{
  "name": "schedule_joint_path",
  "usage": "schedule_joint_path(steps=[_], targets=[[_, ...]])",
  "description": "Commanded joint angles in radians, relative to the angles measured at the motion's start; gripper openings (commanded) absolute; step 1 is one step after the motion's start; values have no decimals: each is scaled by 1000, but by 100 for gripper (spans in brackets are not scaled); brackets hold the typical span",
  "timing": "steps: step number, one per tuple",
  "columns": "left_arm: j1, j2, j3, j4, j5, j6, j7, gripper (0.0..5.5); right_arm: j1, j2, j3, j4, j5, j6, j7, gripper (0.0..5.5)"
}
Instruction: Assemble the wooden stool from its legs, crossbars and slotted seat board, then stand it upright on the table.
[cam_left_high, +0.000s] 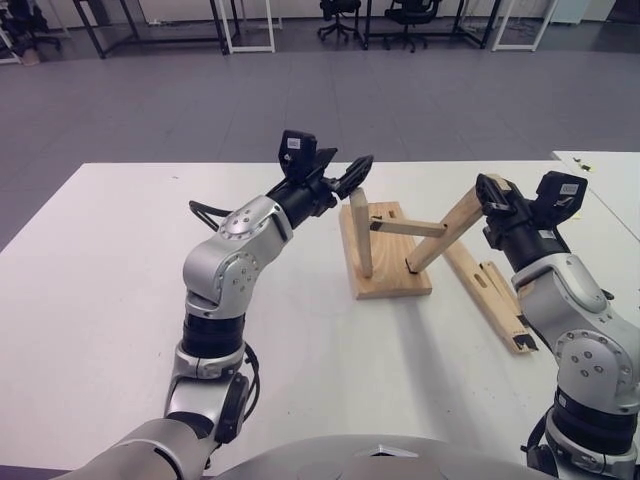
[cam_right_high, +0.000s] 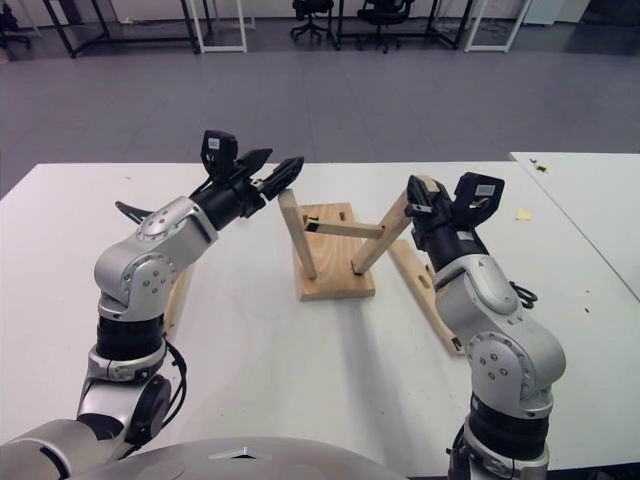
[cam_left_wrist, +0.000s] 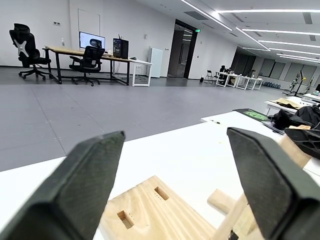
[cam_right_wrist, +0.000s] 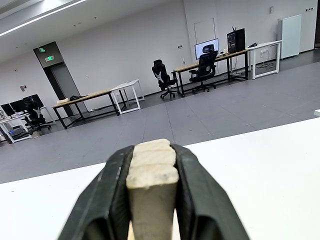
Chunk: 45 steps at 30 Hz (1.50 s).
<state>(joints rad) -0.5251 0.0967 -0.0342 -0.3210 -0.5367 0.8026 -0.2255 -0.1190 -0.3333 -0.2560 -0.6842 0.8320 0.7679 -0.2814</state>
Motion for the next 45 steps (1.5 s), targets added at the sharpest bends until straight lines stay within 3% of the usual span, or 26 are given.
schedule_joint_path(steps=[1,7,19,27,33,39,45], targets=[[24,50,-39,28,42,18,-23,374,49,23,59,16,-16,52,13,101],[27,135,-93,114,156,-95,-65,374,70,18,59,12,-40,53,41,101],[10,103,-112,153,192,-184,-77,374,65,1,61,26,-70,72,68,101],[-70,160,4,-69,151,-112,-65,374,63,-4,78,27,-99,69,89,101],[-39,85,-6,-283,22,68,1,374,38,-16,92,27,-118,84,97,101],[13,130,-44,-89,104,-15,-41,374,32,-17,115,30,-121,88,100,102],[98,139,-107,-60,111,-44,-86,374,32,-25,121,21,-128,94,99,102]])
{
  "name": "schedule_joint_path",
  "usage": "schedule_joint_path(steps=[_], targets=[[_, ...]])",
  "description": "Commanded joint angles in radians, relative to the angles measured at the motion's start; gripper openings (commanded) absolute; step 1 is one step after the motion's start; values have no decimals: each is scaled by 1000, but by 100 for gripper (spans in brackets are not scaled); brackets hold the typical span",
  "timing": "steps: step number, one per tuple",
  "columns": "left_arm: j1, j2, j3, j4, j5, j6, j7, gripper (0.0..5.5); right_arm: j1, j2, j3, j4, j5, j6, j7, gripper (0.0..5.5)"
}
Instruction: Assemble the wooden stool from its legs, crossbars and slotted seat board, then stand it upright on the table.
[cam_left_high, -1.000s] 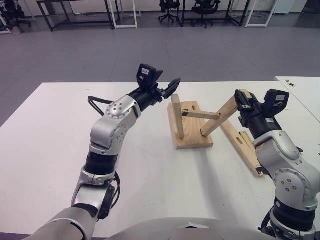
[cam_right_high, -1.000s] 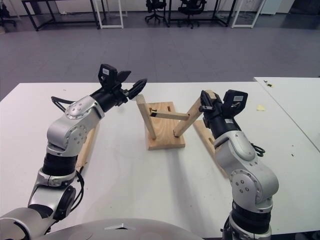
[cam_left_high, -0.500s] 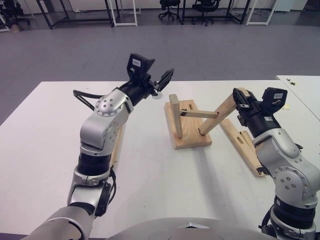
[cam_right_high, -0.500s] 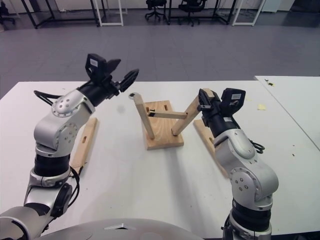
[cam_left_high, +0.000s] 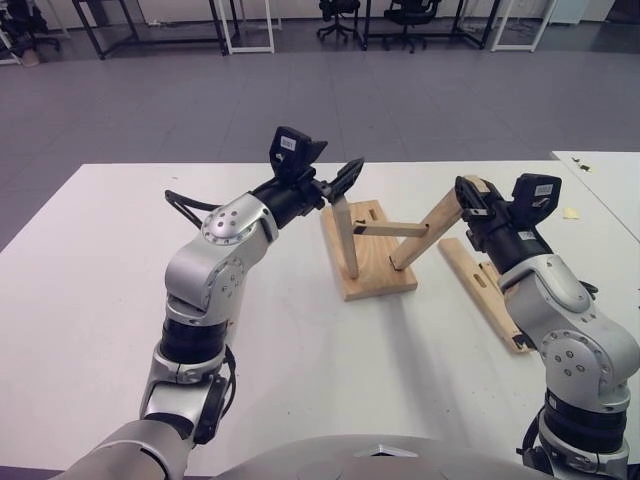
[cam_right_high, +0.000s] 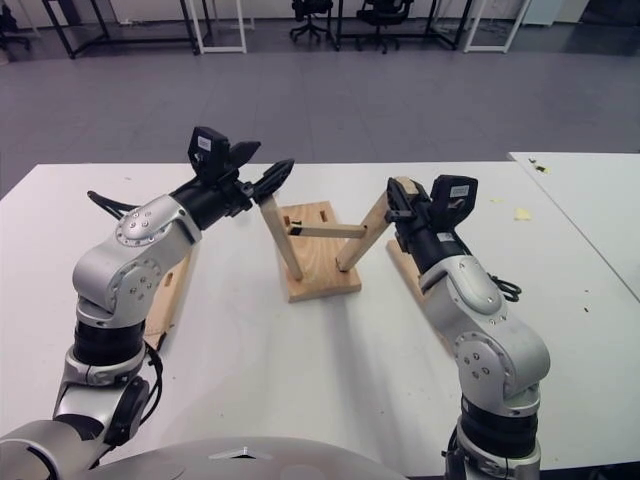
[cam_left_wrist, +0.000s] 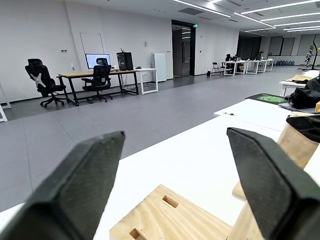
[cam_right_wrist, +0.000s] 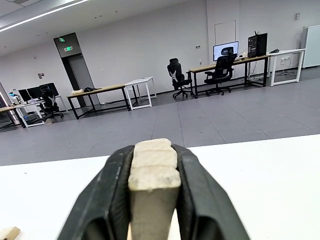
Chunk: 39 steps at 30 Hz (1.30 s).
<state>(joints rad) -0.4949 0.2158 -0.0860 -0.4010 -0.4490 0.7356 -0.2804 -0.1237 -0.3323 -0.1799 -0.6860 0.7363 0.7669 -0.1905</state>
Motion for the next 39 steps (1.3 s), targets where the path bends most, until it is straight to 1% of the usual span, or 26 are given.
schedule_joint_path(steps=[1,6,14,18,24,33,39], targets=[[76,28,-68,23,33,14,-37,374,40,-31,46,22,-37,96,10,102],[107,63,-124,87,104,-68,-64,374,50,-42,53,25,-51,103,19,104],[90,68,-135,209,147,-168,-82,374,63,-43,32,53,-61,113,16,106],[98,75,-138,238,152,-189,-88,374,85,-41,8,77,-62,125,9,107],[80,84,-128,298,161,-213,-91,374,100,-49,10,90,-71,132,19,107],[61,87,-122,386,178,-241,-87,374,123,-65,29,93,-88,134,44,107],[65,64,-147,382,177,-243,-83,374,124,-123,79,84,-132,126,79,112]])
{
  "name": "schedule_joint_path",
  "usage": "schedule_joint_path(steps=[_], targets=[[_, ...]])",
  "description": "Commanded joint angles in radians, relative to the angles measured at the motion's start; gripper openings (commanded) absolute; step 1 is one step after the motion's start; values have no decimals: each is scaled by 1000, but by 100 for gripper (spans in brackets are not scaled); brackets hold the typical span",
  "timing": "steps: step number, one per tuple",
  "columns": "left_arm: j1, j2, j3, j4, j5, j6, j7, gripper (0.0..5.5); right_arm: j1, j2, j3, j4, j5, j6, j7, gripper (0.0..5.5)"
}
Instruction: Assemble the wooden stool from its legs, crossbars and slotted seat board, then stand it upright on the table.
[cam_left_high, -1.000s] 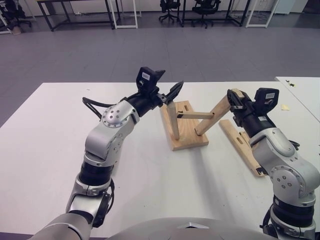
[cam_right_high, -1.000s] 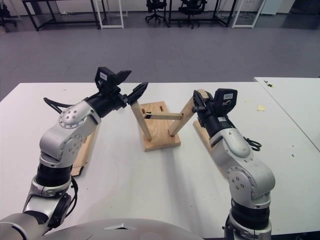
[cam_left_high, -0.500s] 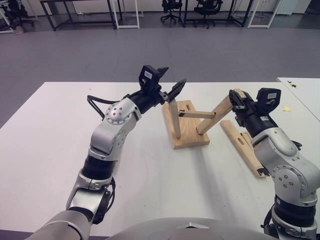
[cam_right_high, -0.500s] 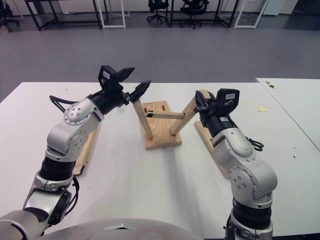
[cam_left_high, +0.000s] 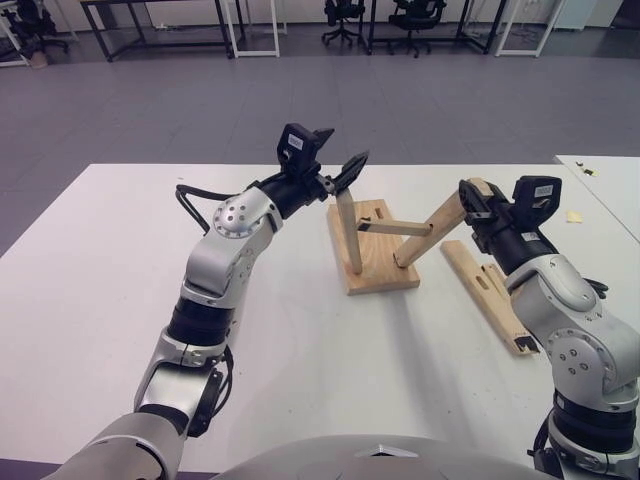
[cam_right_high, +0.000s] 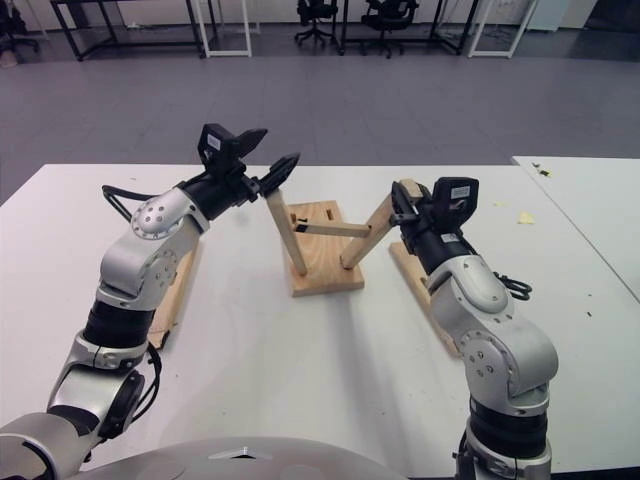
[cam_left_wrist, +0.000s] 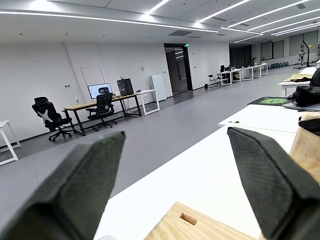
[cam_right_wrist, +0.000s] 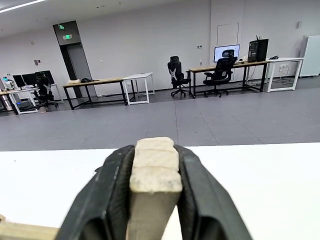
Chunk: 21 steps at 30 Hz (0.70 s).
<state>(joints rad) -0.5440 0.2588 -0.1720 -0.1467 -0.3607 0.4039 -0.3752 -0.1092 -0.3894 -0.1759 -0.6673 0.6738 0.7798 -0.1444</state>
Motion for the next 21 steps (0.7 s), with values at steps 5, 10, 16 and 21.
schedule_joint_path(steps=[5,10,16,21], targets=[[101,11,-66,167,104,70,12,374,111,-136,147,50,-143,87,72,122],[101,-20,-97,108,93,87,18,374,102,-106,163,39,-126,84,81,127],[73,-21,-103,75,80,87,8,374,61,-12,88,35,-53,60,73,127],[59,-19,-111,57,79,84,2,374,-2,79,13,33,27,49,63,241]])
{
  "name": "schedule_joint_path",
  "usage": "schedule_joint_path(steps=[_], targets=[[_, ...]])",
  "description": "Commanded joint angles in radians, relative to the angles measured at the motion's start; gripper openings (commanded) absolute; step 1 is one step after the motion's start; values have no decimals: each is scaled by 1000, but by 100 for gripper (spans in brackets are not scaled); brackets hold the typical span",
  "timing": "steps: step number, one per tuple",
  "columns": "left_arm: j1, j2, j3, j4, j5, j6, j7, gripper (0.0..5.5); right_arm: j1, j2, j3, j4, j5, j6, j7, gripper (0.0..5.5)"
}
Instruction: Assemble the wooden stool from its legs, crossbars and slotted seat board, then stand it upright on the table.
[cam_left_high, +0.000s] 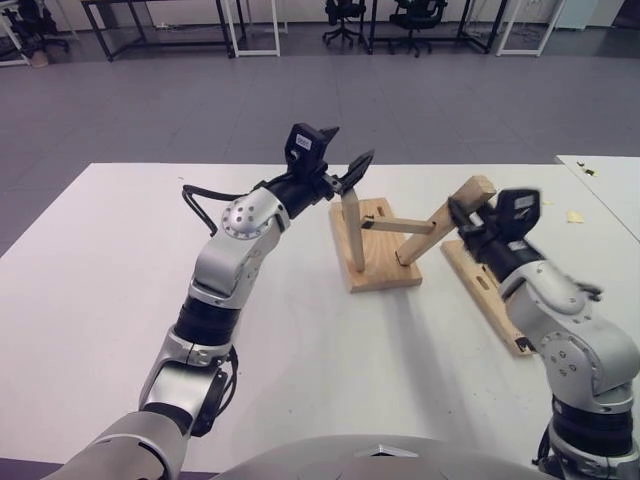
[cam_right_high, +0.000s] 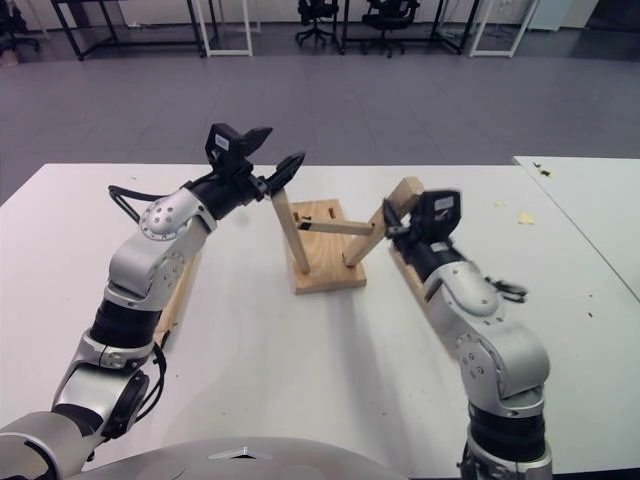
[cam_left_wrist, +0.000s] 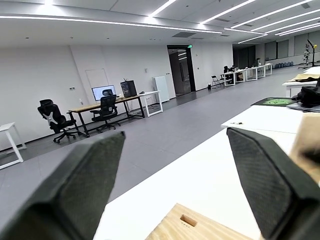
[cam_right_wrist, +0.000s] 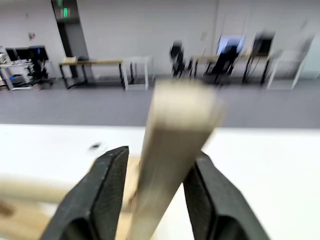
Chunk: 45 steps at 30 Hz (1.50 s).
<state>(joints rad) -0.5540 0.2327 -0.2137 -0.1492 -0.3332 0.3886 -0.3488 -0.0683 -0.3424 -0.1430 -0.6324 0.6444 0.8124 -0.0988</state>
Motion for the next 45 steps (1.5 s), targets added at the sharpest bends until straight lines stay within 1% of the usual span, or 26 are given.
schedule_joint_path(steps=[1,2,6,9,12,13,15,17,18,19,20,21,24,26,28,31,33,34,38,42,45], targets=[[66,8,-69,62,55,97,-27,374,-54,40,-29,-2,64,14,19,262],[64,9,-67,64,58,95,-28,374,-60,47,-34,-2,71,12,20,275],[60,11,-61,72,66,90,-35,374,-73,56,-43,-16,79,16,21,360],[50,7,-59,100,75,77,-39,374,-91,37,-105,-25,42,-32,2,360],[41,1,-63,133,86,68,-44,374,-175,-36,-159,-47,-38,-89,-9,360],[40,-2,-66,142,89,66,-46,374,-210,-63,-152,-57,-73,-102,-7,360],[41,-7,-73,160,96,59,-49,374,-304,-135,-68,-76,-168,-106,16,360],[41,-11,-77,178,101,52,-51,374,-398,-233,58,-76,-228,-104,130,360],[43,-11,-75,184,102,49,-50,374,-450,-289,112,-47,-225,-102,237,360],[45,-11,-72,188,102,47,-49,374,-513,-364,166,14,-218,-113,393,360],[46,-12,-70,192,102,45,-47,374,-555,-411,198,63,-214,-124,500,360],[46,-14,-71,196,101,43,-47,374,-620,-476,253,164,-232,-160,666,360],[34,-22,-75,208,98,35,-52,374,-798,-565,400,414,-267,-213,1068,360],[21,-29,-78,219,98,30,-57,374,-908,-570,507,551,-308,-236,1291,360],[9,-37,-84,232,101,23,-63,374,-985,-562,596,684,-388,-292,1444,360],[0,-43,-94,237,107,21,-65,374,-1078,-511,698,883,-509,-386,1604,360],[0,-37,-98,232,107,23,-68,374,-1126,-468,732,1000,-568,-449,1675,360],[3,-33,-98,226,109,26,-70,374,-1151,-439,743,1064,-596,-483,1692,360],[6,-24,-98,190,109,48,-76,374,-1189,-370,794,1192,-643,-581,1712,283],[7,-21,-96,165,104,68,-75,374,-1167,-299,768,1232,-691,-621,1700,217],[8,-20,-96,156,102,77,-73,374,-1151,-280,748,1239,-714,-643,1697,165]])
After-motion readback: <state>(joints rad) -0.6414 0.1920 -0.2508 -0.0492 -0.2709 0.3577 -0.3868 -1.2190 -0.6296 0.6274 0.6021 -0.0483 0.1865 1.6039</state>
